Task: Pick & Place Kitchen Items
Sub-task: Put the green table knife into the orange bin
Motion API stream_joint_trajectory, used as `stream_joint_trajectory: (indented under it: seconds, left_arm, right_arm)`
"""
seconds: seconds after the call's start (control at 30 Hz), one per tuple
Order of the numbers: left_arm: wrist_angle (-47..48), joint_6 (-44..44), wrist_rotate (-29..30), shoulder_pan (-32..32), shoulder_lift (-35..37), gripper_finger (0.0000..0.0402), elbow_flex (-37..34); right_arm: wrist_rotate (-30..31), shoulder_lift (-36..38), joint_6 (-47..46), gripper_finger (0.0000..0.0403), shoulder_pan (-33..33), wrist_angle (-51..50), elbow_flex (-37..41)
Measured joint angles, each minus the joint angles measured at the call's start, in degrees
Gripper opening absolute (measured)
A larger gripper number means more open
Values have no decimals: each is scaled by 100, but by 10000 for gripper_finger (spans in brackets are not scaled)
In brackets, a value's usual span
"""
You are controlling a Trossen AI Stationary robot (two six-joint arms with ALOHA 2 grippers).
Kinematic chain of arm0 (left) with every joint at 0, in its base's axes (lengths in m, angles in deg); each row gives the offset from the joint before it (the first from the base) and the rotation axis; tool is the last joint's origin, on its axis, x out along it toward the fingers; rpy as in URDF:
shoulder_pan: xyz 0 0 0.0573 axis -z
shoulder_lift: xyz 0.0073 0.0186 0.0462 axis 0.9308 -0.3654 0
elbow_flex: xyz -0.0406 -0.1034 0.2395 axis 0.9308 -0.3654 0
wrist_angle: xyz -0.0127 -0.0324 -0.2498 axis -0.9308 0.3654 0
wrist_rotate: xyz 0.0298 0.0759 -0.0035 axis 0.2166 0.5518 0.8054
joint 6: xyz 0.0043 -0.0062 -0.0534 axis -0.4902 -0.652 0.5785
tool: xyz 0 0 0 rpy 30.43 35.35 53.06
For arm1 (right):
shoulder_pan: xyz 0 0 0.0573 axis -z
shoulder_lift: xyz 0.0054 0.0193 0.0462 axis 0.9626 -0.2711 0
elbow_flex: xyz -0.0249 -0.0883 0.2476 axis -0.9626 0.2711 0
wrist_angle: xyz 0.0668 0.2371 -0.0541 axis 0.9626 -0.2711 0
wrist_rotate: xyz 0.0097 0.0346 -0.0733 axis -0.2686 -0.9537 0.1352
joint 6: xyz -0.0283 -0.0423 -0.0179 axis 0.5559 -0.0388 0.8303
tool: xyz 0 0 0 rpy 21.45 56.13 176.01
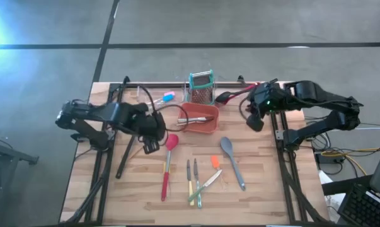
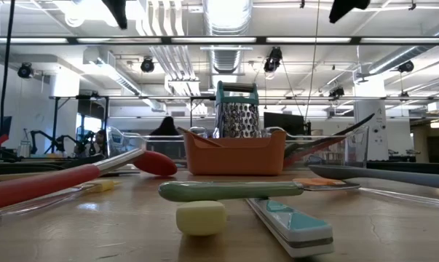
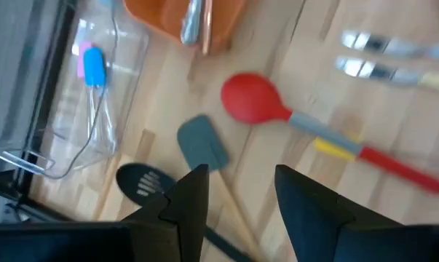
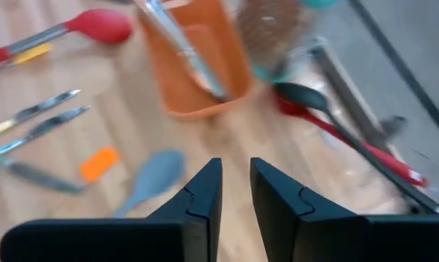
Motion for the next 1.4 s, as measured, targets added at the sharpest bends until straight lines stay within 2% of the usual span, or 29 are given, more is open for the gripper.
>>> stream_joint_trajectory:
  seconds: [0.13,0.33,0.53,0.77,0.97,1.13,1.4]
  left_arm:
    - [-261,-224,-152,17,53,163,-621]
    - [-1231,-502,-927,157,266,163,-1438]
    - [-1391,-513,-901,350,542,163,-2165]
    - [-2244,-449,-892,402,1336,163,-3056]
    - [-2943,-417,-881,385,1976,163,-3603]
    - [-2986,-211,-515,384,2236,163,-3792]
    - [-3122,-169,-302,384,2311,163,-3955]
  right_arm:
    - [-77,-335,-186,49,-652,504,0]
    - [-332,-903,-222,43,-1413,1603,0]
    - [-700,-1533,73,44,-2053,2667,0]
    - [-725,-2445,188,43,-2732,3052,0]
    - [-1224,-3152,395,55,-3016,3762,0]
    - [-1689,-3678,476,84,-3019,3872,-252]
    - [-1731,-4498,1595,140,-3005,3623,-1080]
